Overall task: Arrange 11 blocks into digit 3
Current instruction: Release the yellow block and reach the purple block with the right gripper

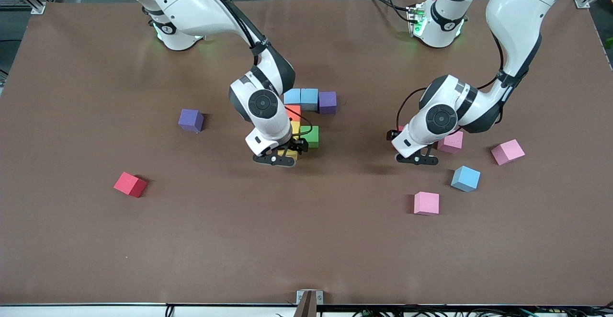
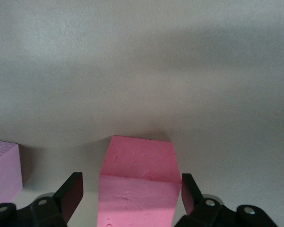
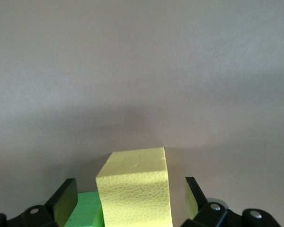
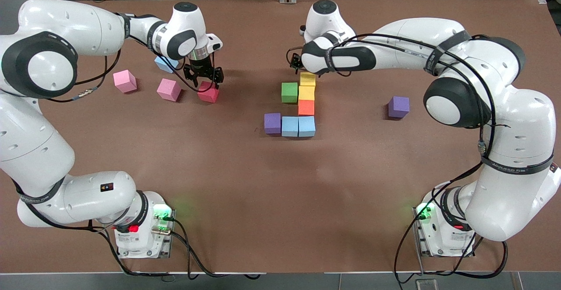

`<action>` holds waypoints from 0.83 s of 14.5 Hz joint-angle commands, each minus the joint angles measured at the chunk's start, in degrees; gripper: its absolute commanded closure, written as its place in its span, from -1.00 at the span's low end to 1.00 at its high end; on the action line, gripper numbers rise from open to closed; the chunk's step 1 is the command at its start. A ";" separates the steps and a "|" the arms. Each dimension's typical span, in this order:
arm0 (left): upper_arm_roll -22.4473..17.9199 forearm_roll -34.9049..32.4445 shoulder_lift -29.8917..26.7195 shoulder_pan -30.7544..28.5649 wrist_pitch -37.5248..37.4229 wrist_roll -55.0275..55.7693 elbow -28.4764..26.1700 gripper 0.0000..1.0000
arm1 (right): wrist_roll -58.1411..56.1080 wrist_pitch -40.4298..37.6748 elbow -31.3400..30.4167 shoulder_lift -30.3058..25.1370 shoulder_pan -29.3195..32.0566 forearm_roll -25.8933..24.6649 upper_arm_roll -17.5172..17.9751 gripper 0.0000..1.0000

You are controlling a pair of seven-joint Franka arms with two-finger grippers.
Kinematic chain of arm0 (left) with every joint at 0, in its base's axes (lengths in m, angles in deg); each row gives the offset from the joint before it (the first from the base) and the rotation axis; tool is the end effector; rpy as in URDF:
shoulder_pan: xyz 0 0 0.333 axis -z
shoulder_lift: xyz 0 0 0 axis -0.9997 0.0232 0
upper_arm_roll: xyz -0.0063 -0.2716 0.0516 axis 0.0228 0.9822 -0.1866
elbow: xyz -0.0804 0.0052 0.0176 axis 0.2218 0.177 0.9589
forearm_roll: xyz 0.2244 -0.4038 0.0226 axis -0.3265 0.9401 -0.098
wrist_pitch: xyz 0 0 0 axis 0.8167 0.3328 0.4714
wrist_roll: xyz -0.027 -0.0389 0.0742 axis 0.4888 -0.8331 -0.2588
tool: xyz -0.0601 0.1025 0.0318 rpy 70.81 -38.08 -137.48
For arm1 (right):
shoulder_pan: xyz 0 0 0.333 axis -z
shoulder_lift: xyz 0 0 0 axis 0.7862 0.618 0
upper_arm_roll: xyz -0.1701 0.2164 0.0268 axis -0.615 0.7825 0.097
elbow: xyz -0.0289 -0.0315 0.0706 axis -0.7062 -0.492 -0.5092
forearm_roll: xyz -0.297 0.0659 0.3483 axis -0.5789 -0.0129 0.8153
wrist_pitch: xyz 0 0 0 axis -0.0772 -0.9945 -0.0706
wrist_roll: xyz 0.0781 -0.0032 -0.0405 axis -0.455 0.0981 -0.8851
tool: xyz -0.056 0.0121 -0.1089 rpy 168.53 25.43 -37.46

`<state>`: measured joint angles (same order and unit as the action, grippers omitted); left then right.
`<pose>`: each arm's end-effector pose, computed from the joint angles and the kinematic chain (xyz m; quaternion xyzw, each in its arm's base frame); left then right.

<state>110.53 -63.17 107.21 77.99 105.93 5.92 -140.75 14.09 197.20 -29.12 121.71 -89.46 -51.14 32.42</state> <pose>0.5299 -0.2383 0.0985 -0.9921 0.0552 0.1110 0.0190 0.5606 0.4593 0.1475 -0.9961 0.0778 -0.0008 0.0420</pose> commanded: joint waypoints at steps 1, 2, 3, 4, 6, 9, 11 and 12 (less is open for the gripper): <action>0.39 -0.87 0.69 -0.83 1.14 -0.48 -0.57 -0.64 | 0.38 -3.23 -0.42 -2.90 3.24 0.26 0.73 -1.00; 0.39 -0.78 0.60 -0.92 1.14 -0.57 -0.39 -0.47 | 0.21 -4.98 -0.42 -4.21 4.74 0.26 0.73 -1.00; 0.39 -0.78 0.43 -0.92 0.88 -0.48 -0.04 0.03 | 0.03 -7.44 -0.68 -5.70 6.58 0.18 0.55 -1.00; 0.39 -0.44 0.34 -0.92 0.70 -0.30 0.57 0.35 | 0.03 -9.55 -1.12 -7.02 8.60 0.00 0.38 -1.00; 0.30 0.18 0.25 -0.92 -0.08 0.66 2.68 0.60 | -0.75 -9.58 -4.89 -9.66 12.64 -0.79 0.20 -1.00; 1.96 4.22 -2.56 -0.66 -5.87 6.62 5.92 0.61 | -9.78 -9.05 -11.38 -13.26 17.74 -0.88 0.20 -1.00; 2.76 4.31 -3.18 -0.40 -10.53 11.71 9.35 0.69 | -12.61 -5.11 -19.62 -18.08 19.16 -1.75 0.11 -1.00; 3.28 4.40 -3.18 -0.39 -11.07 15.74 10.15 0.70 | -13.15 -3.78 -23.06 -20.20 19.25 -3.32 0.11 -1.00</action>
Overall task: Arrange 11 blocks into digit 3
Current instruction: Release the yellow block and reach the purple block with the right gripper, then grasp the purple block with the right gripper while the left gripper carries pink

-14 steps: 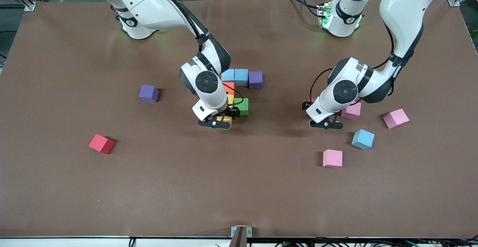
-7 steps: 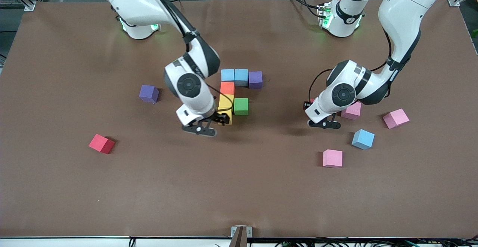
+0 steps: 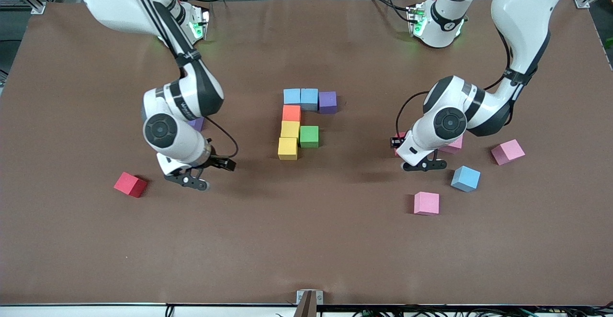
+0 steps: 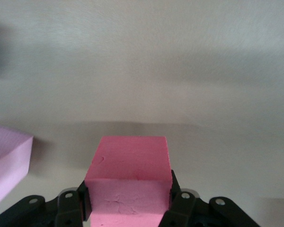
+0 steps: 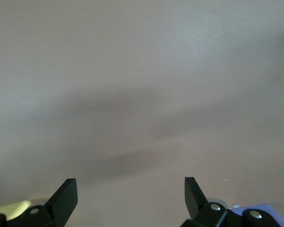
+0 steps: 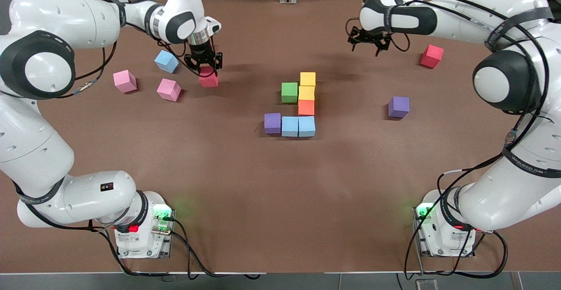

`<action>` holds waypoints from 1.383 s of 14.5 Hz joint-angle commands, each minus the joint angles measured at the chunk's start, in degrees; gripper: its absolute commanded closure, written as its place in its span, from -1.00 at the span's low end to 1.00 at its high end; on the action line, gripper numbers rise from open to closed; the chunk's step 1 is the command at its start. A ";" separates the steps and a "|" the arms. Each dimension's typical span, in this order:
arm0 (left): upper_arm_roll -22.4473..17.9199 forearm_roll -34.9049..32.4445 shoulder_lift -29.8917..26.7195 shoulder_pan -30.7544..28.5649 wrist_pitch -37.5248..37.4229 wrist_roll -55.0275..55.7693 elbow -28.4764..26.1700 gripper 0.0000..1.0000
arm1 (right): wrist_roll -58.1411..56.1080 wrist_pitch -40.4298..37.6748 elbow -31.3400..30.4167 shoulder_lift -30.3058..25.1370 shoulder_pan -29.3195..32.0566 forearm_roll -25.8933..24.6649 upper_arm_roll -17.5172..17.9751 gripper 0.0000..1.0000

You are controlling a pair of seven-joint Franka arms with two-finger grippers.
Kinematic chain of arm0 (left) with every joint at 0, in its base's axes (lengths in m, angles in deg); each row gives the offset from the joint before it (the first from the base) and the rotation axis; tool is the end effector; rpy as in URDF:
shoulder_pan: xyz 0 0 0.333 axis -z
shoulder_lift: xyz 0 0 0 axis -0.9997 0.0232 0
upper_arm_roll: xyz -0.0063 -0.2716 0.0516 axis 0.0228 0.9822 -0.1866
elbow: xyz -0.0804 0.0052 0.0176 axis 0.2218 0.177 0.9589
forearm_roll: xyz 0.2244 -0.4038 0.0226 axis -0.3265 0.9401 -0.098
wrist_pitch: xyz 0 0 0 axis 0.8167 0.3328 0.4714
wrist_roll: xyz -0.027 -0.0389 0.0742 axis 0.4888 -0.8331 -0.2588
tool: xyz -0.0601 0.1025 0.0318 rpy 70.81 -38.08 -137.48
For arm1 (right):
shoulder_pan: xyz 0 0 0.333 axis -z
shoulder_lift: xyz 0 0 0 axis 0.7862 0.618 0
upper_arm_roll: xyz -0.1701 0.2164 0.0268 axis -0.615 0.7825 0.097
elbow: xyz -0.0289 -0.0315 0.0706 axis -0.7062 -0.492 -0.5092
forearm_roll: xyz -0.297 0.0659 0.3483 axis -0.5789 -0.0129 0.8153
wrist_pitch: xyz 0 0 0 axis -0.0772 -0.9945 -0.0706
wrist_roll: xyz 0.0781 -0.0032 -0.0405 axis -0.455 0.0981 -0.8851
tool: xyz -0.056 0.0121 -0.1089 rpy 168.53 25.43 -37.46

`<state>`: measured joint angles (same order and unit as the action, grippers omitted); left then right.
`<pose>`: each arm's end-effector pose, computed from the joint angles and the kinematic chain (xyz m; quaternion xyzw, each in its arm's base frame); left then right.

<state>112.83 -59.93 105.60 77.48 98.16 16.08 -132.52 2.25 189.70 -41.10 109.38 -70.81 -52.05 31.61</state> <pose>0.5746 -0.2553 0.1690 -0.9937 -0.0521 0.0983 0.0159 0.6287 0.2288 0.1847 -0.9901 0.1347 0.0390 0.0029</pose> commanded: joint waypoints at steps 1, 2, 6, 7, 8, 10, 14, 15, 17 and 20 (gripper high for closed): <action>2.20 1.25 -1.57 0.12 -3.31 11.97 1.93 0.70 | -1.40 3.99 -14.16 -9.98 0.69 -4.34 0.92 -1.00; 3.34 1.43 -1.57 0.12 -3.31 18.99 1.93 0.70 | -1.49 4.25 -17.07 -12.17 0.69 -5.49 1.00 -1.00; 5.72 4.22 -0.87 0.38 -2.96 37.84 1.94 0.69 | -2.81 8.28 -28.14 -19.30 1.48 -5.59 1.00 -1.00; 5.82 6.07 -0.87 0.55 -2.43 41.00 2.02 0.69 | -3.25 10.21 -31.04 -20.71 1.92 -5.59 1.09 -1.00; 5.82 7.74 -0.87 0.38 -2.43 44.17 2.28 0.69 | -3.86 12.15 -33.51 -21.42 2.45 -5.59 1.09 -1.00; 5.82 9.86 -0.78 0.73 -1.91 49.88 2.72 0.69 | -6.05 15.84 -37.47 -22.65 4.11 -5.59 1.09 -1.00; 5.73 9.17 1.76 2.22 0.81 62.89 3.60 0.69 | -11.42 21.27 -42.13 -22.83 7.99 -5.50 1.09 -1.00; 5.56 9.08 2.64 2.66 3.17 66.31 3.52 0.69 | -11.60 23.74 -43.62 -22.66 7.99 -5.50 1.09 -1.00; 5.55 8.20 3.70 3.11 7.14 73.00 3.17 0.69 | -11.86 25.43 -45.04 -22.39 7.99 -5.50 1.09 -1.00; 5.29 6.19 4.67 6.09 11.36 85.99 2.90 0.69 | -11.95 27.63 -46.19 -22.04 7.99 -5.50 1.09 -1.00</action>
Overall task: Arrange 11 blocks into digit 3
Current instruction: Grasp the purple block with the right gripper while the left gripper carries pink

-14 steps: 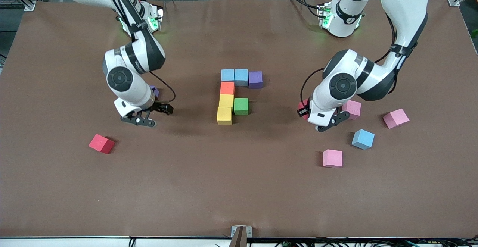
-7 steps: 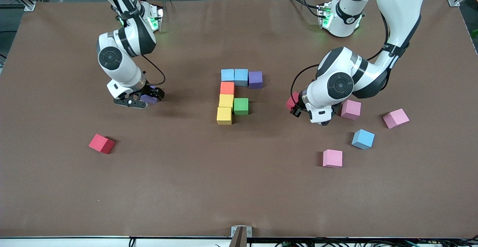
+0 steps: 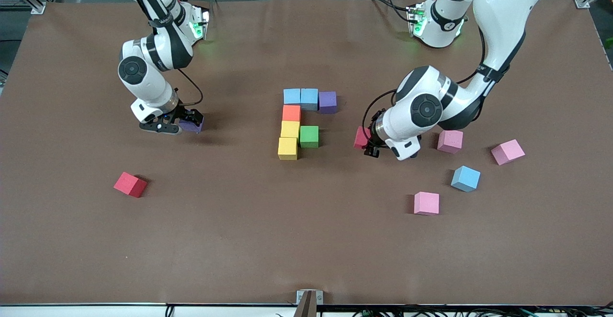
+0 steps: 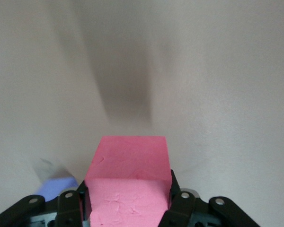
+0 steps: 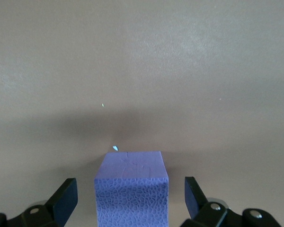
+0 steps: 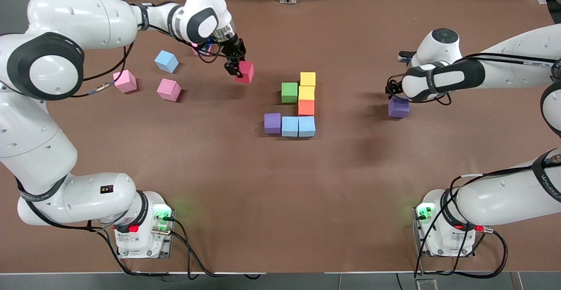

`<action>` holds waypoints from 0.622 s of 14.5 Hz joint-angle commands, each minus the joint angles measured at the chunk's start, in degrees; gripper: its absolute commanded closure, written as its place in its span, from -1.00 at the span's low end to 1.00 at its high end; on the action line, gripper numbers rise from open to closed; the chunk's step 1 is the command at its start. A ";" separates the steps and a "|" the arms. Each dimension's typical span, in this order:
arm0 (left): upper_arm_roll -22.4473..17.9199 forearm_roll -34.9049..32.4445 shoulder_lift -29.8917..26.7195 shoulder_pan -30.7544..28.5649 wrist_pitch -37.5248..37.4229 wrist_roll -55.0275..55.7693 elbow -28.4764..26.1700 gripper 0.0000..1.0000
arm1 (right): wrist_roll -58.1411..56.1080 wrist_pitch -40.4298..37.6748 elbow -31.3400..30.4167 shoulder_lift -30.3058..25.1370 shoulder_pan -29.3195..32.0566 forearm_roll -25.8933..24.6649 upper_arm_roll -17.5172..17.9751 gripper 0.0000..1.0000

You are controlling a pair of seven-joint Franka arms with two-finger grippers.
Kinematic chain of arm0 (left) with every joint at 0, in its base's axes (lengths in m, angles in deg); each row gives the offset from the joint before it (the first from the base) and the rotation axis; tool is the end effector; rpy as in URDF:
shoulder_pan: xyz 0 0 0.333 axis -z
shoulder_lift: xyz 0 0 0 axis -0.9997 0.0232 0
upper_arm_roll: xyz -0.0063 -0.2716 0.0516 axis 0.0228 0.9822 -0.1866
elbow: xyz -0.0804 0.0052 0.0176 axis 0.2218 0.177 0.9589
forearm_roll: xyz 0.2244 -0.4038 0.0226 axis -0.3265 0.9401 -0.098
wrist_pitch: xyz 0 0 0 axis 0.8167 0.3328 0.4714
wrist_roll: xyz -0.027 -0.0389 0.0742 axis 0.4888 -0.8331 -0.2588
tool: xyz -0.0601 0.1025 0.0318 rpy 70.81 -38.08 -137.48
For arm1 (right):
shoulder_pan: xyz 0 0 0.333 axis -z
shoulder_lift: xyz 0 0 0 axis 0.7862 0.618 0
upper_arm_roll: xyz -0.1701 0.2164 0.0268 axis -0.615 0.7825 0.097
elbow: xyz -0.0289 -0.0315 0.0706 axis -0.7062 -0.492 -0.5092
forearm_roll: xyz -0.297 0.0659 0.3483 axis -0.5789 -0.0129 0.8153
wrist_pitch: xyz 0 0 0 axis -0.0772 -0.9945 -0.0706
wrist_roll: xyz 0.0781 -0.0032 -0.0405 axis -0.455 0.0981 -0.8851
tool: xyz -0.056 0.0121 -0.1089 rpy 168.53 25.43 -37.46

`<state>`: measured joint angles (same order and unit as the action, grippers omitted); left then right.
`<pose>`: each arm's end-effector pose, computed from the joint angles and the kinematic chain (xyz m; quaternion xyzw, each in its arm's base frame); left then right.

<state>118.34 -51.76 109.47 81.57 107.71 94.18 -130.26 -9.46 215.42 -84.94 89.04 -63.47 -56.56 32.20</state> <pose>0.5486 -0.3690 0.1839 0.7508 0.6472 -0.1290 0.0286 0.4477 0.1052 0.1018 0.9980 -0.0620 -0.0114 0.0107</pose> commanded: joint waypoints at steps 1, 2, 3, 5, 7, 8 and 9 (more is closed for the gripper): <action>-0.22 -3.83 0.97 2.09 1.91 12.02 0.29 0.69 | -0.24 2.35 -2.53 -1.10 0.57 -0.99 0.50 -1.00; -0.22 -6.02 0.98 2.61 2.69 16.68 -0.58 0.69 | -0.24 2.36 -2.44 -0.66 0.48 -0.99 0.50 -0.99; -0.22 -7.26 0.98 3.14 4.35 20.81 -1.46 0.69 | -0.24 2.36 -2.44 -0.22 0.30 -0.99 0.50 -0.80; -0.22 -9.46 1.06 5.07 6.99 28.55 -2.78 0.69 | -1.20 2.18 -2.26 0.14 0.21 -0.99 0.50 0.20; -0.22 -12.10 1.24 5.34 9.54 33.05 -4.10 0.68 | -2.44 1.66 -1.74 0.23 0.47 -0.99 0.50 0.95; -0.22 -13.07 1.59 5.43 11.21 34.55 -4.89 0.68 | -2.62 1.39 -0.95 0.14 0.56 -0.99 0.50 0.99; -0.22 -14.99 1.50 5.69 12.70 35.78 -5.94 0.68 | -2.62 0.69 -0.08 0.14 0.48 -0.99 0.50 0.99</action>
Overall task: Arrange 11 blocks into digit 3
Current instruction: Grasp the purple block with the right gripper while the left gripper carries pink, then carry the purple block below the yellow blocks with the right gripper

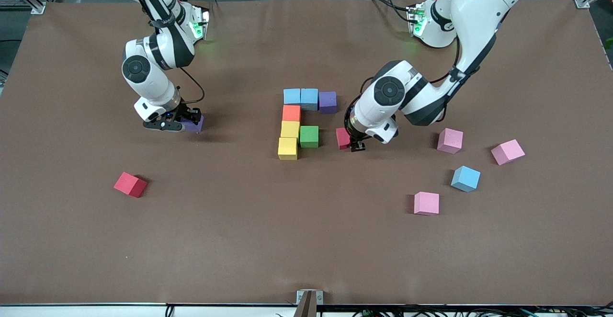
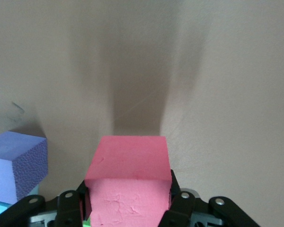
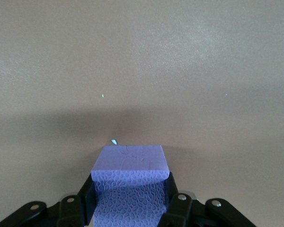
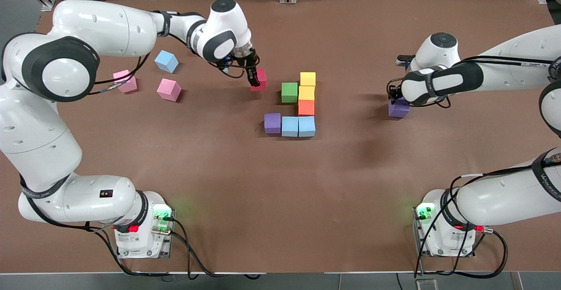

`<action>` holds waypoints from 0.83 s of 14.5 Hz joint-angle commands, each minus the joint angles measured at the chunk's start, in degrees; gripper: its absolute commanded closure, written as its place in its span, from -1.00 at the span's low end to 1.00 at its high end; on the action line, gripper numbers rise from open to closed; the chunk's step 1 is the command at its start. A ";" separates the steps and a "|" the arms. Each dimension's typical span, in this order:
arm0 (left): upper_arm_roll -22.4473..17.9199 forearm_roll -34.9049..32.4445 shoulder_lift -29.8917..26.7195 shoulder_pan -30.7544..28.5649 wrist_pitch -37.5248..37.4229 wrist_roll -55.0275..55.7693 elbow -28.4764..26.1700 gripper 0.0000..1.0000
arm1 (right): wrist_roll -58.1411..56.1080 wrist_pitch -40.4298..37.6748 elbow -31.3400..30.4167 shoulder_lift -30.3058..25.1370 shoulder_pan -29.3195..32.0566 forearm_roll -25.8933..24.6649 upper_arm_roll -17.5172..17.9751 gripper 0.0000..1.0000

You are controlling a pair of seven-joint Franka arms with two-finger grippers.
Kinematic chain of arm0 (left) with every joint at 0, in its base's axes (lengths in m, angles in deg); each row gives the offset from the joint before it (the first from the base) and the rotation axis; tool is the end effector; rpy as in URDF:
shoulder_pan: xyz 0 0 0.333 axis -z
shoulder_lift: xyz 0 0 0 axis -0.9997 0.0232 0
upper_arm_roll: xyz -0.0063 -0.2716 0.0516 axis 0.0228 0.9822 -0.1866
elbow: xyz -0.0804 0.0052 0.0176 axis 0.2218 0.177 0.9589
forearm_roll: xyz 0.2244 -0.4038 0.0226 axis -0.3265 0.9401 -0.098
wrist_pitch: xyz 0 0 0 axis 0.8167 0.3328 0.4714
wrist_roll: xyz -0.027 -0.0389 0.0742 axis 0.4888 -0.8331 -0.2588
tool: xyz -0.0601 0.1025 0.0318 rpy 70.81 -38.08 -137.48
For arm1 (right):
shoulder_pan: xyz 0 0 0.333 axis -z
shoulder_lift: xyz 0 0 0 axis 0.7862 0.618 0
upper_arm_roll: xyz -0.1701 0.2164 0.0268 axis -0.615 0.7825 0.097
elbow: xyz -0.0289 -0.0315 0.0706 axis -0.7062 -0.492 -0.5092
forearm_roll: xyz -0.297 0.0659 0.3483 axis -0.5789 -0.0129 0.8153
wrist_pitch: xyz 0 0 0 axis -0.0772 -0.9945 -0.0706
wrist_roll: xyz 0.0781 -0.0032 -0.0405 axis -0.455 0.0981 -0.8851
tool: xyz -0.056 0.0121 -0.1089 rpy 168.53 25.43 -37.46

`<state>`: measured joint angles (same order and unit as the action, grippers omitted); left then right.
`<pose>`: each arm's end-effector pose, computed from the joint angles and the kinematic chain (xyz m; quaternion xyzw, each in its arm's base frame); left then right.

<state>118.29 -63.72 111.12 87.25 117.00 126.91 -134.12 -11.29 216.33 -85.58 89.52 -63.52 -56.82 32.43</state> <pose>0.4965 -0.4224 0.1537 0.6380 0.7654 -0.0769 0.0356 0.4417 0.1065 0.0954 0.9990 -0.0414 -0.0132 0.0115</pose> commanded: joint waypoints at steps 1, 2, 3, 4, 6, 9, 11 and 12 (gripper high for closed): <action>-0.17 -5.05 0.29 0.62 4.30 3.76 -2.44 0.68 | -0.61 -2.14 2.49 -0.16 0.18 -0.65 0.27 0.99; -0.17 -7.07 1.60 1.15 4.74 4.73 -2.27 0.68 | -0.44 -4.25 4.86 0.54 0.00 -0.56 0.44 0.99; -0.17 -9.09 1.96 1.59 4.83 5.52 -2.09 0.68 | -0.35 -6.88 7.84 1.15 -0.09 -0.30 0.71 0.99; -0.25 -11.02 2.75 1.59 4.92 6.40 -1.83 0.68 | -0.35 -10.04 11.61 2.38 -0.61 -0.21 0.71 0.99; -0.26 -13.49 3.98 1.77 4.92 6.67 -1.48 0.68 | -0.26 -15.23 19.60 5.80 -3.15 -0.04 0.71 0.99; -0.17 -16.04 5.92 2.03 5.09 6.41 -0.69 0.68 | 0.00 -21.74 31.56 12.21 -6.58 2.85 0.71 0.99; -0.17 -16.58 6.62 2.38 7.02 5.97 -0.68 0.68 | -0.26 -22.11 37.98 16.25 -9.13 7.59 0.71 0.99; -0.17 -16.58 6.63 2.38 7.20 5.79 -0.68 0.68 | -0.09 -22.98 40.97 17.93 -10.27 8.57 0.71 0.99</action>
<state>118.25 -78.82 116.96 89.07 123.06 132.52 -135.68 -11.53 195.63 -52.28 102.07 -71.77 -50.82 33.33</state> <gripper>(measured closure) 0.405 0.463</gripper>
